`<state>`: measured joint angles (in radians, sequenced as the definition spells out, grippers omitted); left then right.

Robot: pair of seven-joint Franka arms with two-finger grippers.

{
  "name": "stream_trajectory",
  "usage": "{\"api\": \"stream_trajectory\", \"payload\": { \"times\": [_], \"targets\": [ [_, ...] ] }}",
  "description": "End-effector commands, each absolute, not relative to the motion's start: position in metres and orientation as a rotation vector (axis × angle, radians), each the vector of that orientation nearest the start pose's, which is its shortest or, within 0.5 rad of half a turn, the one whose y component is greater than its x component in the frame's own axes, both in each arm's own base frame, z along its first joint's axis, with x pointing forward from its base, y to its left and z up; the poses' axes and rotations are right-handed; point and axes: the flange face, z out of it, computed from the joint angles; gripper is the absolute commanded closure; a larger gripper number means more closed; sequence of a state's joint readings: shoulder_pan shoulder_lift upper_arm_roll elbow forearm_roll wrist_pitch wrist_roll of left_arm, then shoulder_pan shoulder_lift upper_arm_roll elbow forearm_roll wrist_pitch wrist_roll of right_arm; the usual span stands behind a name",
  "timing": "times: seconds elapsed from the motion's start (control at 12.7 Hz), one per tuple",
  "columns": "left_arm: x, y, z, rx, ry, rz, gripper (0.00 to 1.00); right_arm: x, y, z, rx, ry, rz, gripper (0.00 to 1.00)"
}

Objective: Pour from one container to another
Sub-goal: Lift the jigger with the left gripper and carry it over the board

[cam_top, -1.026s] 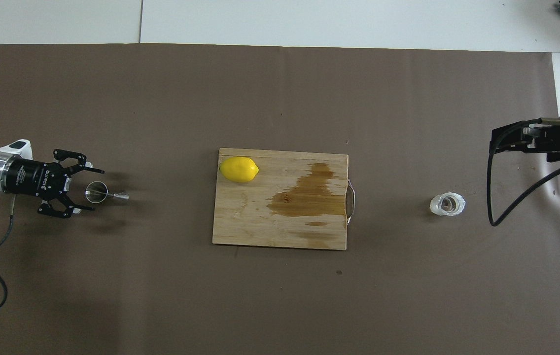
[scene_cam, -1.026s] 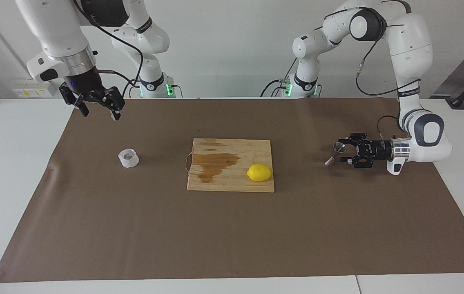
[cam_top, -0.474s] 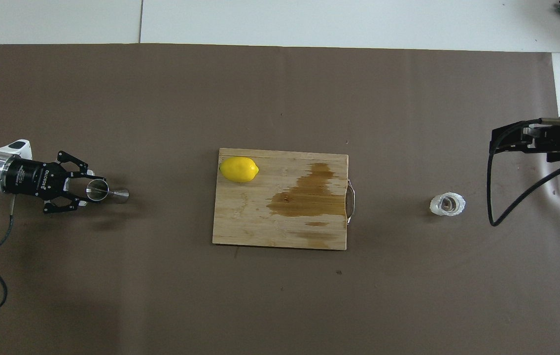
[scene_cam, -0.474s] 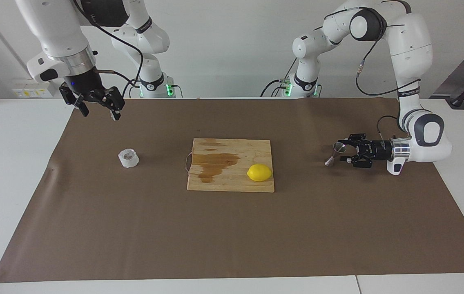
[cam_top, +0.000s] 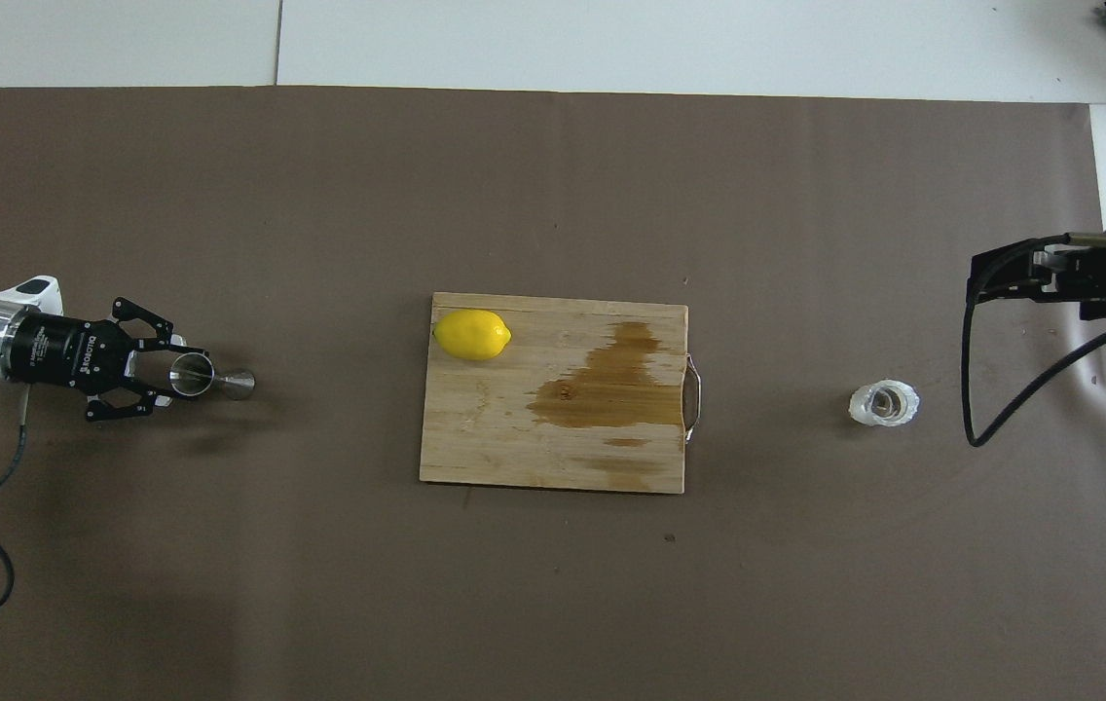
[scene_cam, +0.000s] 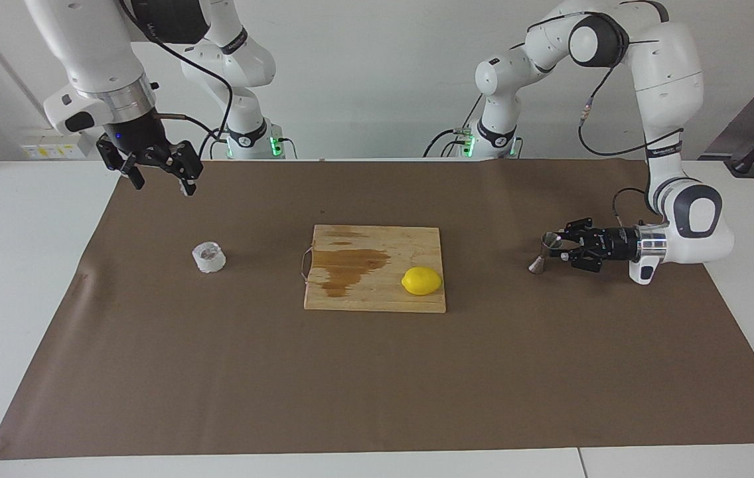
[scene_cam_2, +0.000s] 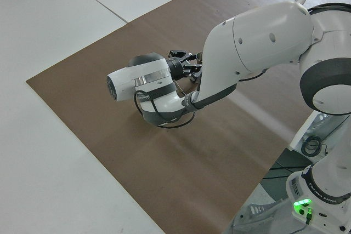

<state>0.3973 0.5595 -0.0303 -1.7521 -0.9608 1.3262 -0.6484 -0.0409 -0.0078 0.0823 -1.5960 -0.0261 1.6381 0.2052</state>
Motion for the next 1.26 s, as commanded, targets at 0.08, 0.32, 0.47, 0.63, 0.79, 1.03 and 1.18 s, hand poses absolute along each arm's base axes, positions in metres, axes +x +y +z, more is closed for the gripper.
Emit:
{"api": "stream_trajectory", "payload": {
  "times": [0.08, 0.32, 0.47, 0.63, 0.79, 1.03, 1.18],
  "targets": [
    [0.570, 0.111, 0.268, 1.558, 1.193, -1.213, 1.00, 0.558, 0.020, 0.627, -3.155, 0.222, -0.067, 0.00],
    [0.571, 0.109, 0.269, 1.548, 1.195, -1.214, 1.00, 0.558, 0.020, 0.627, -3.155, 0.222, -0.067, 0.00],
    [0.572, 0.105, 0.273, 1.532, 1.181, -1.239, 1.00, 0.558, 0.020, 0.627, -3.155, 0.222, -0.067, 0.00],
    [0.576, 0.087, 0.285, 1.502, 1.148, -1.277, 1.00, 0.558, 0.020, 0.627, -3.155, 0.222, -0.067, 0.00],
    [0.581, 0.059, 0.302, 1.530, 1.091, -1.282, 1.00, 0.558, 0.020, 0.627, -3.155, 0.222, -0.067, 0.00],
    [0.576, 0.002, 0.333, 1.493, 1.055, -1.296, 1.00, 0.558, 0.019, 0.627, -3.156, 0.222, -0.068, 0.00],
    [0.570, -0.033, 0.354, 1.493, 1.117, -1.289, 1.00, 0.558, 0.020, 0.627, -3.155, 0.222, -0.067, 0.00]
  ]
}}
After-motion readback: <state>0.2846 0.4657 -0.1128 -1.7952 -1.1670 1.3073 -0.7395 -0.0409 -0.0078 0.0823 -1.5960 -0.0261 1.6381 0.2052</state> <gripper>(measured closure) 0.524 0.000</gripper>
